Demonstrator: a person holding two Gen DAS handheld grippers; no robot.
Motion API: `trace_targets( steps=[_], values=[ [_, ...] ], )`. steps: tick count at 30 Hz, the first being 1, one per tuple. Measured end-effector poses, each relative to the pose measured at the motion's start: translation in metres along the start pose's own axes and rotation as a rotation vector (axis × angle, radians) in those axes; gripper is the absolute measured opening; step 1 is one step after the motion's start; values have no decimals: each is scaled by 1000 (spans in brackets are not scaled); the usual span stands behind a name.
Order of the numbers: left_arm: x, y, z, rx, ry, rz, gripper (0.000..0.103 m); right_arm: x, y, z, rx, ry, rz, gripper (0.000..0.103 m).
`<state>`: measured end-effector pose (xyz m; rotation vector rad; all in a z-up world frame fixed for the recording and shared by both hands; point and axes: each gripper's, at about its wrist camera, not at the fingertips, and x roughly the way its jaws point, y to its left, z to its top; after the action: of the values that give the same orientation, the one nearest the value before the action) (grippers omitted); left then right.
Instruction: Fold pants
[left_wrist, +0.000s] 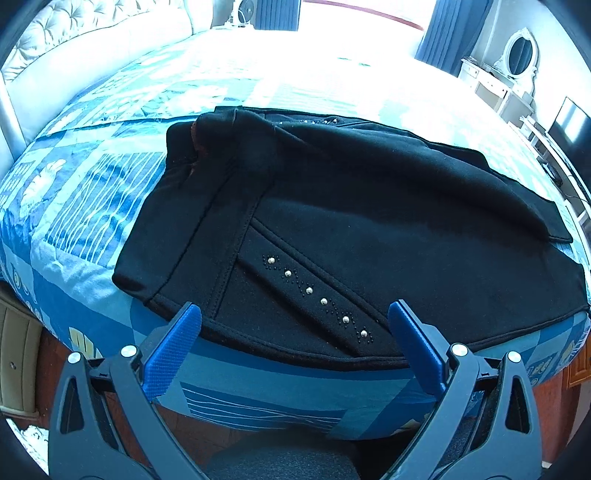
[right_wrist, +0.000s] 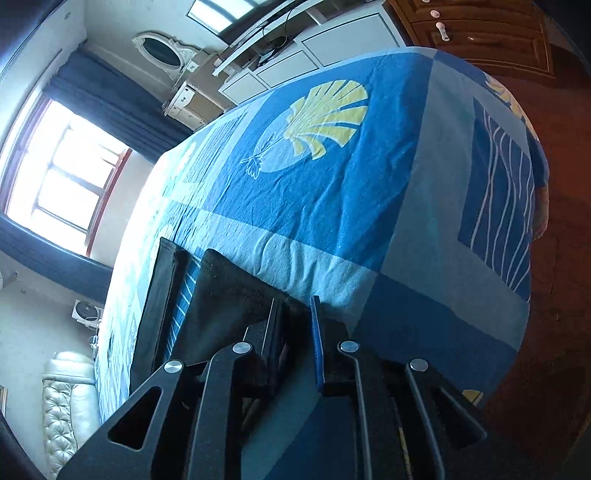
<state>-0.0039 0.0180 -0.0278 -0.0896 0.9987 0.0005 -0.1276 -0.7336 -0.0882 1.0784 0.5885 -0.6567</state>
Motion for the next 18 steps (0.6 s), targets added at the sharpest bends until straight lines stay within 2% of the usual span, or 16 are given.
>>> trace_targets(
  steps=[2,3,6,9,11,12,15,18],
  values=[
    [-2,4,4,31,-9,0,101,-12,0,2,-9,-63,-74,23],
    [-3,7,6,49,-14,12,101,-17,4,1,-20,-83,-78,24],
    [-4,22,16,62,-17,6,101,-26,28,-4,-91,-93,-40,32],
    [-1,46,31,44,-3,-7,101,-28,75,-23,-229,-77,35,41],
    [0,64,45,31,-7,-29,101,-27,115,-44,-351,-54,87,55],
    [1,73,53,22,-10,-43,101,-26,137,-57,-415,-41,106,58],
    [3,100,86,14,-46,-87,101,-16,199,-103,-607,29,179,60],
    [23,123,126,28,-3,-224,101,-6,255,-155,-770,100,252,61]
  ],
)
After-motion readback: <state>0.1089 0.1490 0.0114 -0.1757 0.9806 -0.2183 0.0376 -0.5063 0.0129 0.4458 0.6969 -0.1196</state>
